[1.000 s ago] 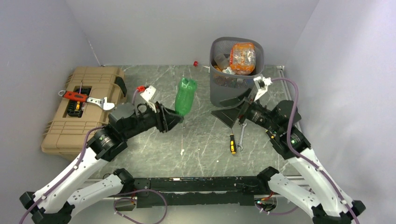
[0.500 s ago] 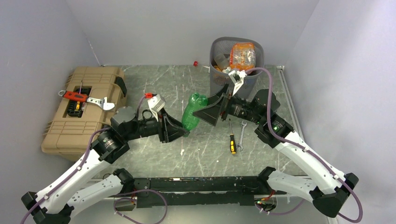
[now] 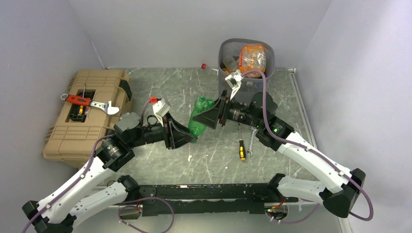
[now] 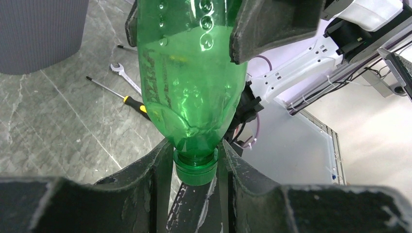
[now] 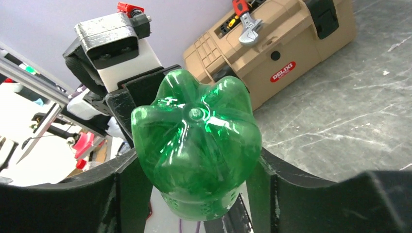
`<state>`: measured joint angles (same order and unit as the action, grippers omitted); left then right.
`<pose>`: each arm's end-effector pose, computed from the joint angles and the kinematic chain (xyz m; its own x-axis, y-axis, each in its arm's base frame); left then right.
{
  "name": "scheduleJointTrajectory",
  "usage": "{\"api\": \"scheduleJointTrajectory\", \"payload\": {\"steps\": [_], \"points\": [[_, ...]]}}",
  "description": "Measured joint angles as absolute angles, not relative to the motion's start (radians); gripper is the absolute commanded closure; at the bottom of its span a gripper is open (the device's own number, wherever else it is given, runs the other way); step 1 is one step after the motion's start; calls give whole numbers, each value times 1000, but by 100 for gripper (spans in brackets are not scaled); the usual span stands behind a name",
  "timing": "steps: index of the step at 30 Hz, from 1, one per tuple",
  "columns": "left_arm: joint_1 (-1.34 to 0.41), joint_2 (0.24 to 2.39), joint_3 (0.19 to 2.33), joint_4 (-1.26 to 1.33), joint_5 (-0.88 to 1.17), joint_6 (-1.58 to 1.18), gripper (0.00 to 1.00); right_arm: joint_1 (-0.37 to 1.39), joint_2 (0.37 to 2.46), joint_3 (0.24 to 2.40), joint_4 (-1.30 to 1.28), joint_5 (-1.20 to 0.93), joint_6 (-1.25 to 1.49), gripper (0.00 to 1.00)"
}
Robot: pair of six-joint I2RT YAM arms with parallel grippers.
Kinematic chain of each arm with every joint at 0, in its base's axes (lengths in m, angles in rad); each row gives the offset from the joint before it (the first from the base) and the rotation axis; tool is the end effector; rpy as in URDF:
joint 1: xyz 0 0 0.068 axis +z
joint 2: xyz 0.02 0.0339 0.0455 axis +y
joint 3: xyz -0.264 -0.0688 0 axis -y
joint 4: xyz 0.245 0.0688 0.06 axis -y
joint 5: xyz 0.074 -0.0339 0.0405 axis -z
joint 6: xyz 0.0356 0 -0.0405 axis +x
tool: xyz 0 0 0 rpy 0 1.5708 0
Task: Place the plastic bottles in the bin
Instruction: Pick up the plastic bottle from the corner of the board, then place the plastic bottle in the trash bin.
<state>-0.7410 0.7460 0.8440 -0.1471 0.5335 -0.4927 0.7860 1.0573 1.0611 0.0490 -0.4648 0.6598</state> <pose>0.1122 -0.1272 0.3712 -0.4841 -0.1091 -0.8682 0.8251 0.2733 -0.4944 0.1589 0.1816 0.4100 -0.5521 0.2226 -0.8035 -0.7725 0.2260 0.5934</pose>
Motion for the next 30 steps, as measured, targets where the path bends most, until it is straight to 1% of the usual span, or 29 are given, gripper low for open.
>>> {"api": "scheduleJointTrajectory", "payload": {"steps": [2, 3, 4, 5, 6, 7, 8, 12, 16, 18, 20, 23, 24, 26, 28, 30], "points": [[-741, 745, 838, -146, 534, -495, 100, 793, 1065, 1061, 55, -464, 662, 59], [-741, 745, 838, -147, 533, -495, 93, 793, 1067, 1061, 56, -464, 664, 64], [-741, 745, 838, -146, 530, -500, 71, 793, 1068, 1061, 58, -462, 664, 69], [-741, 745, 838, -146, 527, -500, 53, 793, 1068, 1061, 59, -459, 664, 73], [-741, 745, 838, -147, 523, -499, 38, 796, 1066, 1061, 60, -455, 660, 76], [-741, 743, 838, -149, 518, -499, 12, 797, 1064, 1061, 58, -451, 654, 79], [-741, 741, 839, -155, 509, -487, 2, 799, 1061, 1061, 52, -441, 646, 81], [-743, 709, 862, -257, 401, -463, 0, 799, 1037, 1117, -61, -371, 575, 88], [-743, 625, 885, -329, 251, -409, 1, 799, 1035, 1327, -260, -231, 455, 91], [-743, 582, 911, -365, 162, -364, 1, 801, 1040, 1476, -342, -104, 381, 92], [-743, 562, 962, -413, 75, -318, 1, 800, 1050, 1599, -373, 43, 308, 93], [-743, 594, 1068, -493, -70, -254, 1, 778, 1068, 1686, -368, 243, 213, 94], [-743, 609, 1091, -512, -115, -242, 1, 748, 1079, 1703, -363, 285, 192, 94], [-743, 635, 1104, -537, -192, -218, 1, 630, 1129, 1731, -354, 314, 183, 94], [-743, 647, 1075, -547, -240, -198, 1, 496, 1215, 1751, -334, 311, 200, 93], [-743, 645, 1019, -545, -266, -183, 1, 407, 1299, 1757, -312, 289, 229, 93]]}}
